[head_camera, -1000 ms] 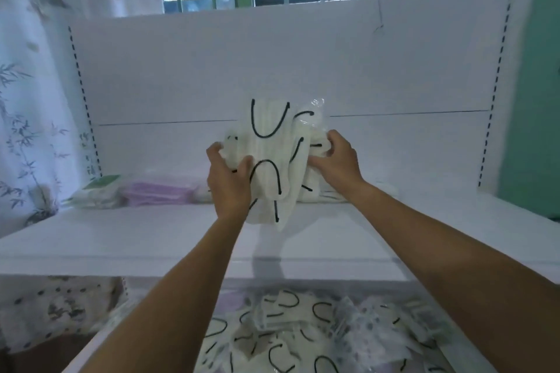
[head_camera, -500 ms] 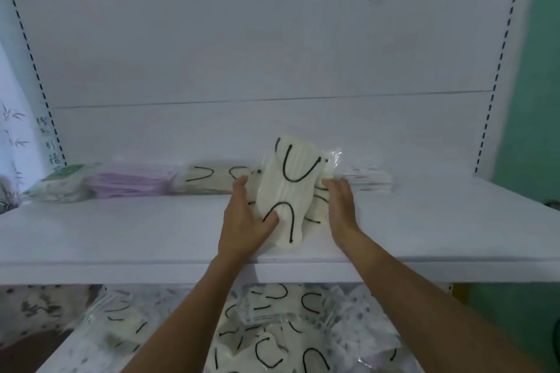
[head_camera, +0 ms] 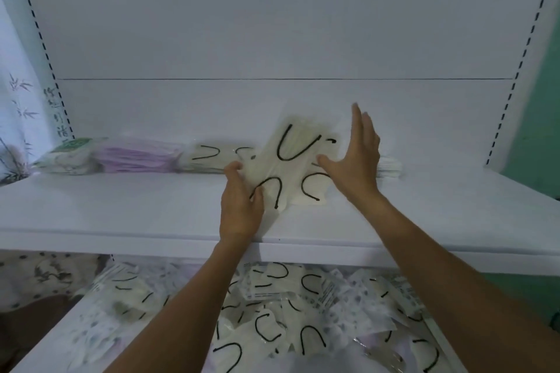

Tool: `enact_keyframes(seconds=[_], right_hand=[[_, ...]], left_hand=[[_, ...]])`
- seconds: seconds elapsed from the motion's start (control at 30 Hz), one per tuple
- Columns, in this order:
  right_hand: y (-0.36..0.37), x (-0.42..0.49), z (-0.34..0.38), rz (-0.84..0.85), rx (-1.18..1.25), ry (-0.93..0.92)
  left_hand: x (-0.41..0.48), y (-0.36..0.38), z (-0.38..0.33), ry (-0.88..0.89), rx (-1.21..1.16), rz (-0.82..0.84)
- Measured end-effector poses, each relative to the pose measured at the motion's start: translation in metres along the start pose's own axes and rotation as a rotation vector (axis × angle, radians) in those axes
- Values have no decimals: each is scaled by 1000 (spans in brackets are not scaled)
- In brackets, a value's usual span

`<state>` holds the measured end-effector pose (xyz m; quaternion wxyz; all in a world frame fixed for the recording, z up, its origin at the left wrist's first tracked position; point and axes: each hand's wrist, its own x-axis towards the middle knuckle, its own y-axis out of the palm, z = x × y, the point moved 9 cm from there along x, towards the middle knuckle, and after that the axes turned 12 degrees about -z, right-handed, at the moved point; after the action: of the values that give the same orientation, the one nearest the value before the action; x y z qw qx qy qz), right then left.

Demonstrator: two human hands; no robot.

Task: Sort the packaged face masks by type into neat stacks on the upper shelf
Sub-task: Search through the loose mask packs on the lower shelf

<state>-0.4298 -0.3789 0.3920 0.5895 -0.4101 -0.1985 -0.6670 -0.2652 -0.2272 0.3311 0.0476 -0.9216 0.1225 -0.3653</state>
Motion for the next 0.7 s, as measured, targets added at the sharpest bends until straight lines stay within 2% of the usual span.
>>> enact_keyframes(seconds=[0.1, 0.17, 0.23, 0.3, 0.37, 0.5, 0.53, 0.63, 0.7], right_hand=[[5, 2, 41, 89, -6, -270], [15, 2, 61, 162, 35, -339], [16, 8, 74, 121, 80, -363], [10, 14, 77, -7, 41, -419], [8, 23, 53, -40, 85, -251], [12, 14, -43, -19, 298, 482], [15, 4, -62, -7, 328, 613], [34, -23, -102, 55, 499, 815], [49, -32, -106, 127, 594, 849]], left_hand=[[0, 4, 0, 13, 0, 30], [0, 2, 0, -7, -17, 33], [0, -1, 2, -49, -30, 24], [2, -1, 6, -92, -52, 22], [4, 0, 9, -123, -61, 37], [5, 4, 14, -160, -52, 69], [5, 5, 14, -157, -44, 73], [4, 6, 12, -121, -40, 84], [4, 6, 9, -89, -31, 81]])
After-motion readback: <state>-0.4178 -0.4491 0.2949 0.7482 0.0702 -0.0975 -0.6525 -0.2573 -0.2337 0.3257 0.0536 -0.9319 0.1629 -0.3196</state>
